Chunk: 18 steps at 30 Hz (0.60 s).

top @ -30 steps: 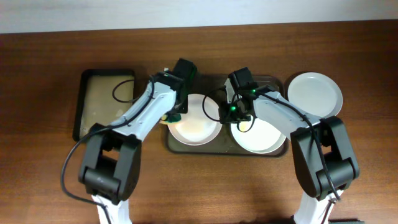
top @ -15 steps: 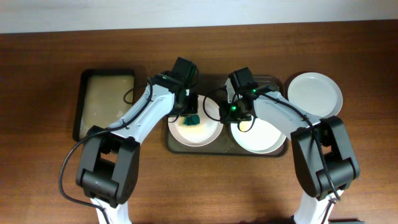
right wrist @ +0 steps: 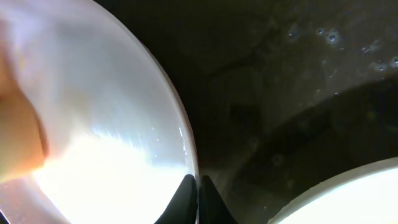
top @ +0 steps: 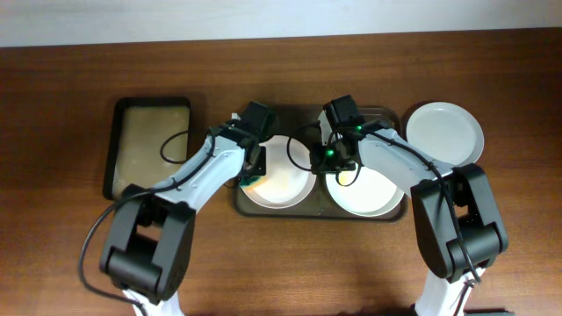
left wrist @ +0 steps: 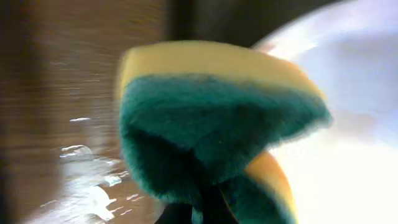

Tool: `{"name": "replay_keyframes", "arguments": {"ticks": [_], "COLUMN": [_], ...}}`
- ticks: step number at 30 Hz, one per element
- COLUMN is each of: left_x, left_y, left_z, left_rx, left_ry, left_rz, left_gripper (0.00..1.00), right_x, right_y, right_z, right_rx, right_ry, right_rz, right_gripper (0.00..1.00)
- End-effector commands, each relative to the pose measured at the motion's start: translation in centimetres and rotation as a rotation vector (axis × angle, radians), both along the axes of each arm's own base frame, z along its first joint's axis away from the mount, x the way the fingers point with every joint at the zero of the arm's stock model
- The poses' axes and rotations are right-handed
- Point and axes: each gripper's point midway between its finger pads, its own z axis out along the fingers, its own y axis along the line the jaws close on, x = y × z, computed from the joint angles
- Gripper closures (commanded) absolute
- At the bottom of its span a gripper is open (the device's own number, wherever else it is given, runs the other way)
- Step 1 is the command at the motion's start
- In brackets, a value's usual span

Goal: Clean dirty plates on tray and stack at the side

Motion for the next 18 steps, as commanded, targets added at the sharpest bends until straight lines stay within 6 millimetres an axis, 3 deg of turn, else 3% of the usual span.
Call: {"name": "replay_keyframes", "arguments": {"ticks": [1, 3, 6, 8, 12, 18], "left_x": [2.6, 2.3, 1.8, 1.3, 0.9, 0.9], "left_y": [2.6, 2.7, 2.9, 2.9, 4.5, 10.1], "left_z": [8.9, 12.1, 14.9, 16.3, 16.9, 16.2], "left_rx": [0.058, -0.007, -0.064, -0.113, -0.158, -0.118], "left_ry": [-0.261, -0.339, -0.404, -0.418, -0.398, -0.365], "left_rz": [0.097, 0.149, 0.190, 0.189, 0.221, 0.360], "left_gripper": [1.00, 1.00, 1.00, 1.00, 1.00, 1.00], "right_x": [-0.3, 0.0, 0.7, 1.4, 2.6, 2.9], "right_y": [-1.0, -0.9, -0.7, -0.5, -3.2, -4.0], "right_z": [-0.7, 0.5, 2.8, 5.8, 11.7, 19.6], "right_rx": [-0.042, -0.031, -0.013, -0.005, -0.191, -0.516], "right_ry": [0.016, -0.013, -0.067, -0.160, -0.351, -0.654], "right_rz": [-0.021, -0.021, -0.018, 0.018, -0.027, 0.023], "right_gripper": [0.96, 0.96, 0.96, 0.96, 0.96, 0.96]}}
